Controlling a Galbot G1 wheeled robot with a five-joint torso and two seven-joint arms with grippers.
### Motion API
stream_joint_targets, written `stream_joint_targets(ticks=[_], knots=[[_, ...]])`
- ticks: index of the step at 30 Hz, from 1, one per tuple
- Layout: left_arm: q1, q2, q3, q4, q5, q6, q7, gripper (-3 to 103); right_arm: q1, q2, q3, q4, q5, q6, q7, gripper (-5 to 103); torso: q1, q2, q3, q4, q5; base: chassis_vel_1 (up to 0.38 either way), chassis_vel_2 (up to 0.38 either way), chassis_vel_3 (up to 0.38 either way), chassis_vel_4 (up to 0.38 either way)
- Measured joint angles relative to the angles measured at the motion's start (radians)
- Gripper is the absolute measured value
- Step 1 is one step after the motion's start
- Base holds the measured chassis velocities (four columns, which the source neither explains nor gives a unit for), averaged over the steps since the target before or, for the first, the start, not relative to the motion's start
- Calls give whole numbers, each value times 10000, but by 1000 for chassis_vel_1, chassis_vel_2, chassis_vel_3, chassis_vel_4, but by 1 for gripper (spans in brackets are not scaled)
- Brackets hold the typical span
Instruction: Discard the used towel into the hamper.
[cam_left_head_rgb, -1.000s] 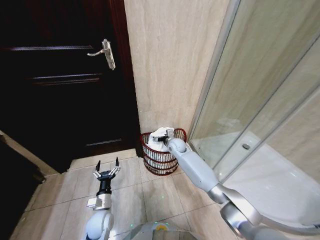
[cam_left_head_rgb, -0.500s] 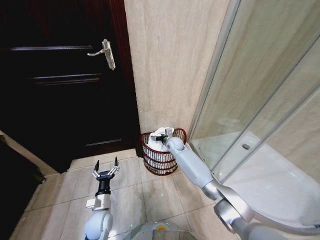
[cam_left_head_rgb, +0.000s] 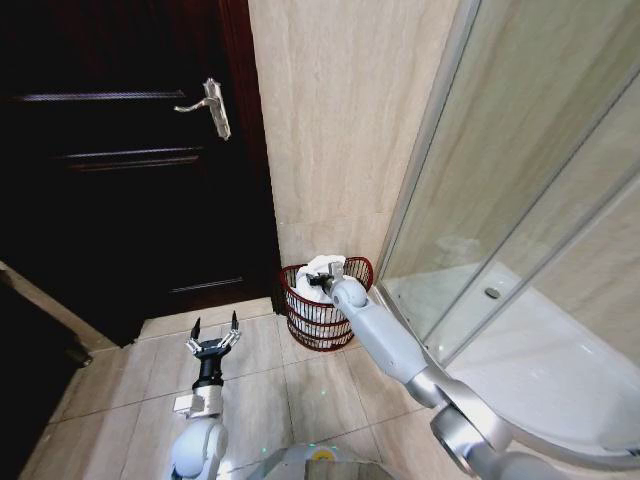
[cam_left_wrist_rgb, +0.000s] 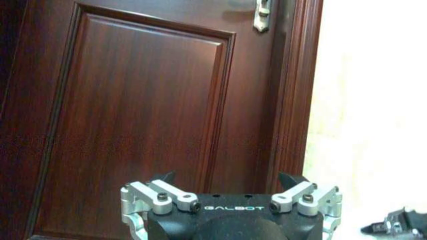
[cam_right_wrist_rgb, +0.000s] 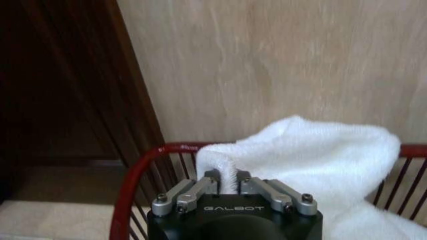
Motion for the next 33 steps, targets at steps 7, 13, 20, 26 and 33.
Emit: stream_joint_targets(ticks=[7,13,20,26,33], knots=[[78,20,-34,20,-60,-47,1,100,-323,-312,-2,1331,-112,121,98,2,0,0,0,0,-1,0,0,0,0],[138,-14,-47,52,-80,-120,5,100,-537,-539,-53,3177,-105,71,324,2,0,0,0,0,0,0,0,0,0],[193,12,-95,109,-104,-202,4,100,-366,-811,-174,4747,-62,127,504,2,0,0,0,-1,-1,0,0,0,0],[204,-33,-79,173,-94,-243,2,100,223,-950,-325,5889,271,626,465,2,0,0,0,0,0,0,0,0,0],[198,-59,-65,227,-83,-257,2,100,1003,-1002,-427,6527,936,981,191,2,0,0,-1,0,-1,0,0,0,0]])
